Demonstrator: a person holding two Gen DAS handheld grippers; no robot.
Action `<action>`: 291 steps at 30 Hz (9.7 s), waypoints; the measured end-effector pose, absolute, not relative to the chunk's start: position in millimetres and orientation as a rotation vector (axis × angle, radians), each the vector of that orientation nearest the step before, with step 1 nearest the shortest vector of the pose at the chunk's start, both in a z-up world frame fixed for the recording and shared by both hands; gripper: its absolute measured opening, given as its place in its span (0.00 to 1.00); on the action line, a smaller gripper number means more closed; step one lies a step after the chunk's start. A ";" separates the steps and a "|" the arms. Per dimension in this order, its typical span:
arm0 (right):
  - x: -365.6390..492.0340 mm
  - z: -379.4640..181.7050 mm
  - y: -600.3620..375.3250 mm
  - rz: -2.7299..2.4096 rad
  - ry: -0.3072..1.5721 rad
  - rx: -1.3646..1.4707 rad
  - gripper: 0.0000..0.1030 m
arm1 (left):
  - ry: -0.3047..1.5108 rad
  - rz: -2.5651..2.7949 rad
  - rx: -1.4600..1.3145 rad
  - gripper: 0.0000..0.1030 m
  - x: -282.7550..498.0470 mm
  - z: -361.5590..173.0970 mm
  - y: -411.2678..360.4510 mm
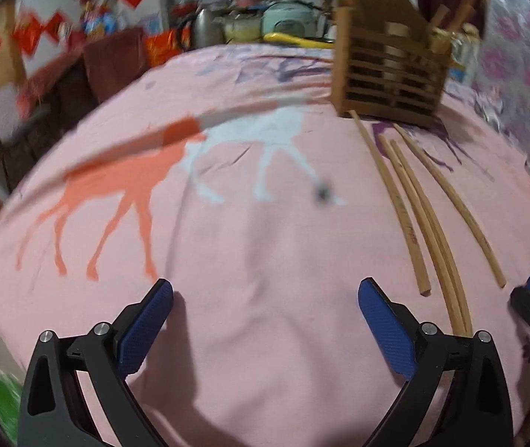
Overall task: Organize utensils
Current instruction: 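Position the left tool over one chopstick while the right tool aligns over another, then close the left tool on its chopstick while the right tool grasps another chopstick, then lift both held chopsticks and carry them over the wooden holder, then lower the chopsticks into the holder and open both tools to release, then move both open tools back down toward the remaining loose chopsticks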
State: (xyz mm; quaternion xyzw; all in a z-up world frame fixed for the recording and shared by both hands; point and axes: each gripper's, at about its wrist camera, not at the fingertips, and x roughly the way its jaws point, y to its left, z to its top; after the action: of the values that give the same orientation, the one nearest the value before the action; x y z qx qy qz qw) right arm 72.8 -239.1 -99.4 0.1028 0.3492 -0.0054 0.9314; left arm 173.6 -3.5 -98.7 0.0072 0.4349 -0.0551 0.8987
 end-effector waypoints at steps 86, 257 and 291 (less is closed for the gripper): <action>46.0 7.5 -229.1 0.018 0.485 0.093 0.06 | 0.642 -0.255 0.008 0.04 120.7 11.4 -6.0; -15.9 13.8 -245.7 -0.024 0.418 0.253 0.82 | 0.528 -0.009 0.034 0.95 49.5 27.7 -3.6; 60.9 -94.7 -220.1 -0.019 0.747 0.109 0.56 | 0.848 0.066 -0.080 0.94 112.0 -82.2 47.0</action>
State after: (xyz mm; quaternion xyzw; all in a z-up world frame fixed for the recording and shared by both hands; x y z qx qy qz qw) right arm 60.9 -220.1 -94.7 0.0533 0.3648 -0.0092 0.9295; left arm 112.0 47.0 -82.2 -0.0386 0.4111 0.0318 0.9102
